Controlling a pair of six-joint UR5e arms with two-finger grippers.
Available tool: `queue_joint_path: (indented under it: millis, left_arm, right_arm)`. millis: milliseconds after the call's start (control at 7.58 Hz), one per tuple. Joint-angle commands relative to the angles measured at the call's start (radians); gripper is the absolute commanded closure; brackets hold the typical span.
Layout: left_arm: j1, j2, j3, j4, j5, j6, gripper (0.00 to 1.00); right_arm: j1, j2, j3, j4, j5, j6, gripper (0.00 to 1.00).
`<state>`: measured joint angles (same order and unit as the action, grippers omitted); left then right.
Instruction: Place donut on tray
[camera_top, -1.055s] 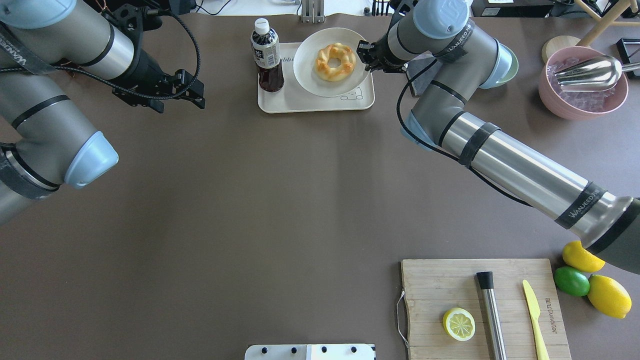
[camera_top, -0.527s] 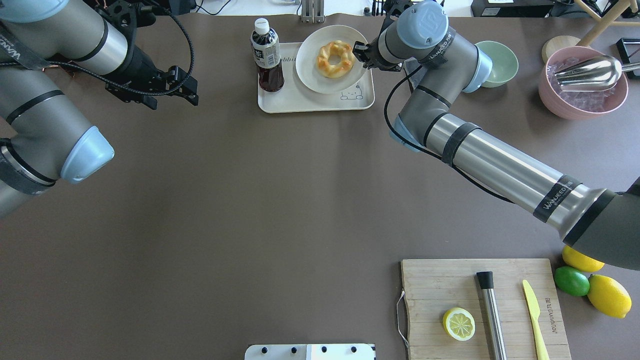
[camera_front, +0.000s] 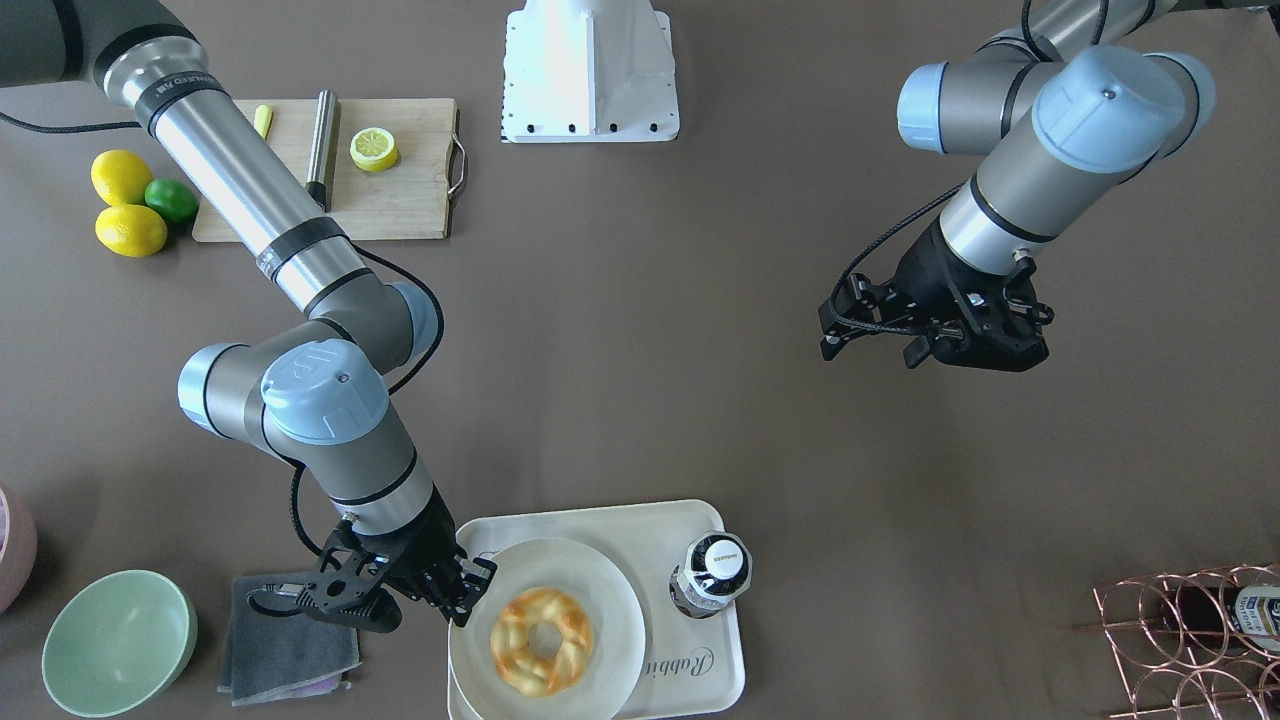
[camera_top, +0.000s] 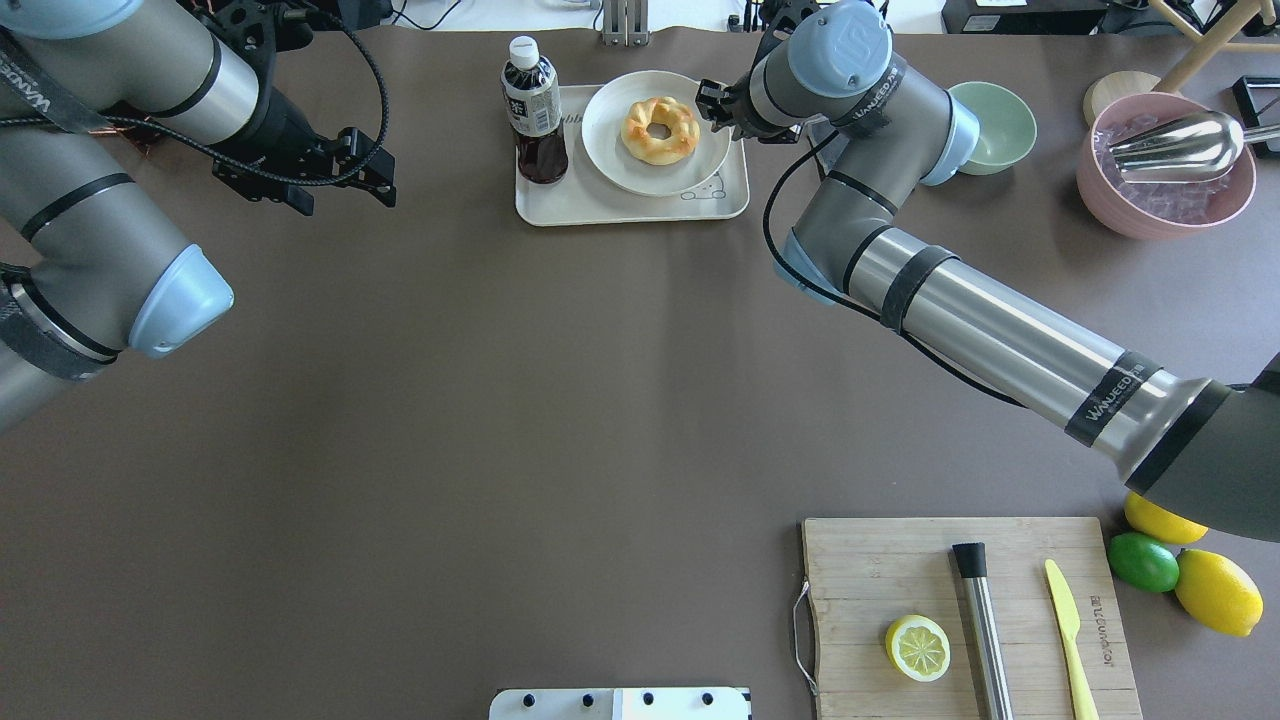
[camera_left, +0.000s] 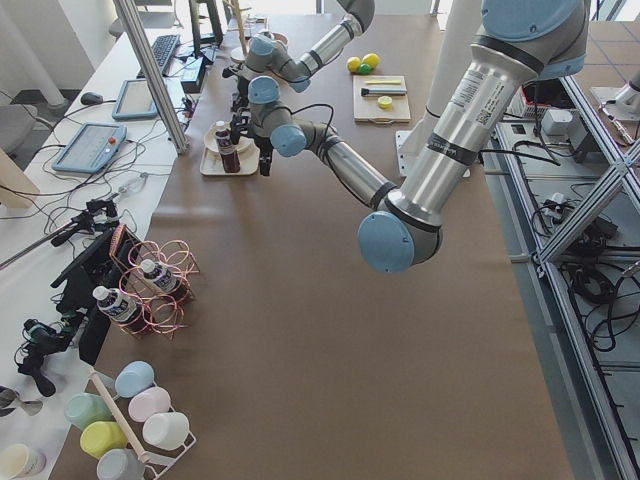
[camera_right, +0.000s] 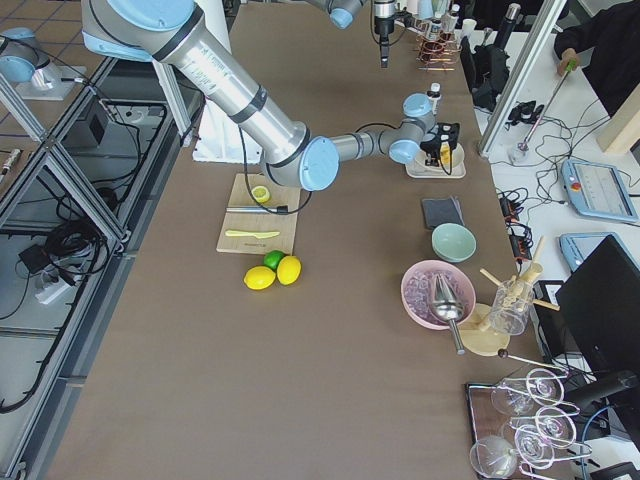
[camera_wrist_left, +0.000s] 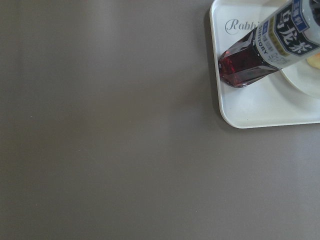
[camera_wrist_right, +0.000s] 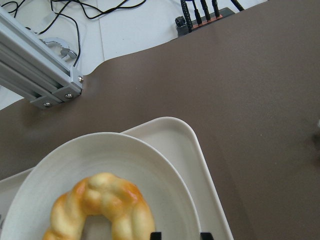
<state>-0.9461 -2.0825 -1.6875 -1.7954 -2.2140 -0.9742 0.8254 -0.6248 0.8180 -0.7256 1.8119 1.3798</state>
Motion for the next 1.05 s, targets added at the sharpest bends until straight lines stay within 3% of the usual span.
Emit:
queue_joint_path:
  millis: [0, 264, 527, 659, 923]
  left_arm:
    - [0.000, -0.004, 0.000, 0.001, -0.004, -0.001, 0.02]
    - [-0.008, -0.004, -0.004, 0.001, -0.026, -0.001, 0.02]
    - [-0.022, 0.034, -0.030, -0.074, -0.015, 0.052, 0.02]
    - [-0.025, 0.100, -0.040, -0.167, -0.012, 0.087, 0.02]
    - [-0.074, 0.149, -0.009, -0.161, 0.025, 0.089, 0.02]
  right_arm:
    - [0.061, -0.089, 0.166, -0.058, 0.154, -0.002, 0.00]
    - [0.145, -0.185, 0.433, -0.353, 0.271, -0.013, 0.00]
    - [0.176, -0.280, 0.654, -0.704, 0.287, -0.161, 0.00]
    - [0.190, -0.350, 0.729, -0.804, 0.284, -0.280, 0.00]
    - [0.248, -0.615, 0.867, -0.845, 0.290, -0.631, 0.00]
